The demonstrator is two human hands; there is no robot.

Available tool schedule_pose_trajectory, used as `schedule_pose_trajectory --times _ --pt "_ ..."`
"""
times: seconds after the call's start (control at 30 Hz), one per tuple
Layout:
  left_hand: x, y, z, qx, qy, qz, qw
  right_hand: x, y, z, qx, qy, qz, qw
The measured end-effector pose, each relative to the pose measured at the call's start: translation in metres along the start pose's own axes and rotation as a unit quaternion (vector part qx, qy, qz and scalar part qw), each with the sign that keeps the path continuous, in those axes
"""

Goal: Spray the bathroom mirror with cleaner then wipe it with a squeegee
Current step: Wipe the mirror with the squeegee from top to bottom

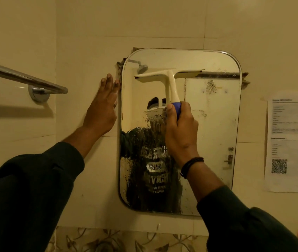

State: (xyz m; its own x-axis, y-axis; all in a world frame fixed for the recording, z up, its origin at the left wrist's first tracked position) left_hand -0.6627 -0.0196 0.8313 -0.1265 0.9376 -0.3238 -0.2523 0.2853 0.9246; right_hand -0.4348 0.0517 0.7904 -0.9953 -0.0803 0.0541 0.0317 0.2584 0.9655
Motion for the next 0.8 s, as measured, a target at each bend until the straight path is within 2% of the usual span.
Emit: schedule_pose_trajectory --times 0.5,0.67,0.8 --pt "0.002 0.002 -0.004 -0.003 -0.006 -0.002 1.0 -0.012 -0.128 0.035 0.069 0.015 -0.03 0.997" --pt "0.003 0.0 -0.002 -0.007 -0.004 -0.007 1.0 -0.019 -0.12 0.025 0.052 0.032 -0.019 0.998" --pt "0.002 0.0 -0.001 -0.011 -0.007 -0.005 1.0 -0.035 -0.068 0.016 0.031 0.039 0.002 0.999"
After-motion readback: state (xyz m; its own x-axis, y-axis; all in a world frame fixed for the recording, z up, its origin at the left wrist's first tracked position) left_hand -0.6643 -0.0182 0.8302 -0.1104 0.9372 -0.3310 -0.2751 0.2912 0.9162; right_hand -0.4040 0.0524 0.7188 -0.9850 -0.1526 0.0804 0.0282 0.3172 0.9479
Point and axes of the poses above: each hand's wrist, its own y-axis towards the middle knuckle, its own x-axis out of the palm, z = x × y, the point moved 6 cm from there along y, towards the middle knuckle, and after that the axes turned 10 degrees about -x, right-handed, at the moved point
